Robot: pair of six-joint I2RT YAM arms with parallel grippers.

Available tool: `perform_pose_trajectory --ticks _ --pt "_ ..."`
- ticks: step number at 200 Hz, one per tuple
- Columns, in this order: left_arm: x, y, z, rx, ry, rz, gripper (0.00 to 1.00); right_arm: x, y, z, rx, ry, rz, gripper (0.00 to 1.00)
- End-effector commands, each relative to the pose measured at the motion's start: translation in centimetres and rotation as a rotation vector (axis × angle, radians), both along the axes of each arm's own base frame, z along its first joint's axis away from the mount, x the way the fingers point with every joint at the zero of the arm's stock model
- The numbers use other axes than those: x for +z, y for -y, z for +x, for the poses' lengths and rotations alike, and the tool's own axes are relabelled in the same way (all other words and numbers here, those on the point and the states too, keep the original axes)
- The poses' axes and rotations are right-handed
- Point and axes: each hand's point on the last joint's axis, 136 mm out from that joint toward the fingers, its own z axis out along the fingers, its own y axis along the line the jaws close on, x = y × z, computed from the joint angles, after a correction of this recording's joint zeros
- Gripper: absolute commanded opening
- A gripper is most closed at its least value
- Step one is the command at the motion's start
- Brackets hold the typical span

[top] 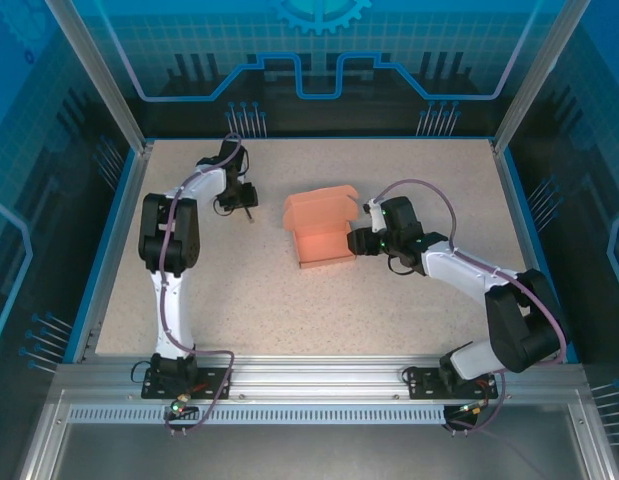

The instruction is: Fold the paper box

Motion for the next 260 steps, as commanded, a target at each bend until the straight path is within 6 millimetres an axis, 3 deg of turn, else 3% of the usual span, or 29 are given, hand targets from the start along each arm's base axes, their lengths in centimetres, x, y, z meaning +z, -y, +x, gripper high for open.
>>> perform_pose_trajectory --ticks 1,158,203,260 --pt "-0.7 0.1 -0.3 -0.027 -0.046 -0.019 0.43 -0.1 -0.3 0.0 0.015 0.008 -0.026 0.59" --pt "-1.3 0.1 -0.7 -0.038 -0.086 -0.005 0.22 0.1 -0.4 0.0 0.021 0.017 -0.042 0.59" --pt "0.5 -0.2 -0.8 -0.039 -0.016 0.008 0.17 0.3 -0.5 -0.1 0.025 0.019 -0.043 0.59" --pt "4.2 -0.4 -1.8 -0.019 0.11 -0.003 0.14 1.2 -0.9 -0.6 0.043 0.014 -0.025 0.6"
